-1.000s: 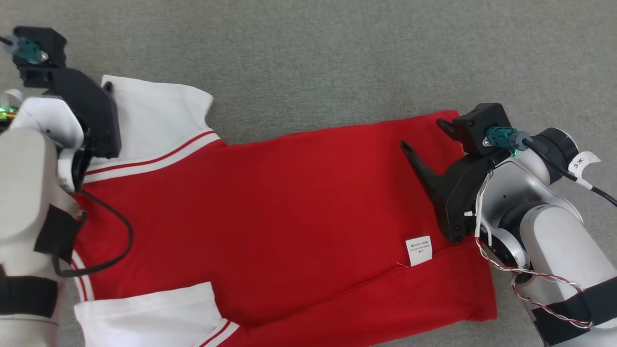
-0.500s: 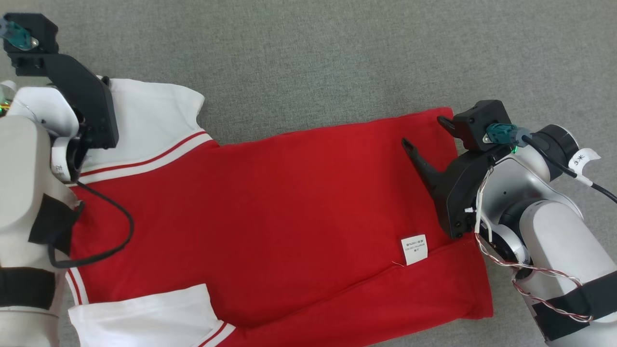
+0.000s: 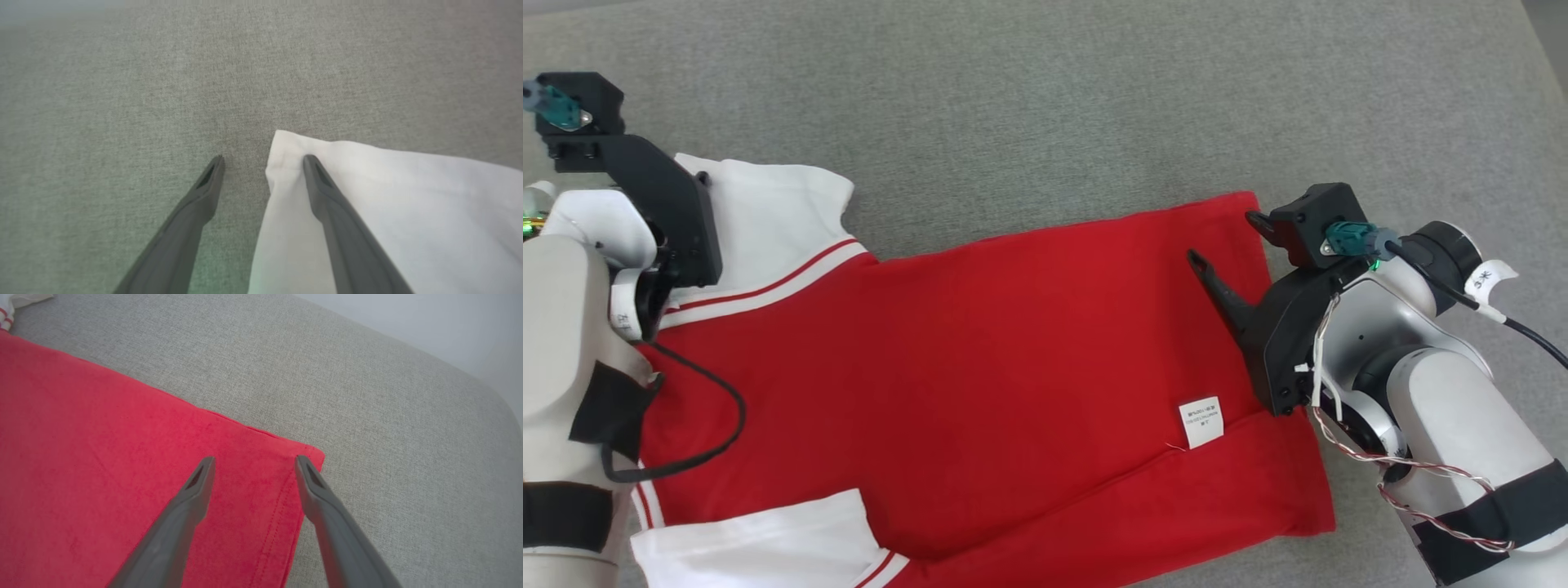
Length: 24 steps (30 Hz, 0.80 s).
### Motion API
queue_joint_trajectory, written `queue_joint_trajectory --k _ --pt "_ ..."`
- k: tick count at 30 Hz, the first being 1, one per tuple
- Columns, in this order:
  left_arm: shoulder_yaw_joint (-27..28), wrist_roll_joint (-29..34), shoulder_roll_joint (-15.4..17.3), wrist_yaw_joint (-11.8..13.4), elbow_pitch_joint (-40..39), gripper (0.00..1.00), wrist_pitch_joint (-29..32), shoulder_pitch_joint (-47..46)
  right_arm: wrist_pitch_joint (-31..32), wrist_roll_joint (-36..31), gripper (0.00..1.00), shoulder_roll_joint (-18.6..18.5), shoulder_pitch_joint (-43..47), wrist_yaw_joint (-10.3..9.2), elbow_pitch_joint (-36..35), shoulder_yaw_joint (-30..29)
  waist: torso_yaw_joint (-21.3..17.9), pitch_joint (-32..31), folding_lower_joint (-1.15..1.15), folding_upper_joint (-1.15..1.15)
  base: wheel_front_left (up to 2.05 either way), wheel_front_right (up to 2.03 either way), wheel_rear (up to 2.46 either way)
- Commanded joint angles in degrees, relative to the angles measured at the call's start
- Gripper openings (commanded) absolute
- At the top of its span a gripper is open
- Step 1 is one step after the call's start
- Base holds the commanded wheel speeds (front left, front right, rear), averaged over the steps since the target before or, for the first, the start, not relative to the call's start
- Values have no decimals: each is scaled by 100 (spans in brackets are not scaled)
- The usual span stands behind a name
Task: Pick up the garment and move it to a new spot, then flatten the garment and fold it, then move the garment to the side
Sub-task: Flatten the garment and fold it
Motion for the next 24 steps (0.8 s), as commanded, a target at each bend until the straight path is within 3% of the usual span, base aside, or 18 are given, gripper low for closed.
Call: queue_joint_trajectory --k 1,5,6,7,8,9,19,24 --pt "-10 0 22 22 108 100 3 191 4 36 100 10 -8 -12 -6 5 -73 25 0 0 0 0 0" --pt "-39 -55 52 -5 243 100 151 217 24 48 100 -15 -11 -12 20 38 -136 24 0 0 0 0 0" --pt "-37 -88 51 -27 266 82 171 213 30 51 100 -22 -23 -12 22 38 -145 22 0 0 0 0 0" --pt "-34 -115 46 -61 276 48 192 215 35 54 100 -27 -33 -12 28 37 -152 13 0 0 0 0 0" --pt "-47 -142 46 -66 282 35 217 213 39 56 100 -29 -44 -12 35 33 -154 4 0 0 0 0 0" --pt "-34 -165 54 -79 260 3 185 202 43 55 100 -33 -61 -12 45 30 -156 -7 0 0 0 0 0" --pt "166 -376 181 -128 109 0 -260 212 -86 -120 100 15 -286 -12 305 -54 -77 -80 0 0 0 0 0" --pt "385 -788 14 -291 -51 0 -579 94 -30 -504 100 77 -526 -12 562 -346 84 -52 0 0 0 0 0"
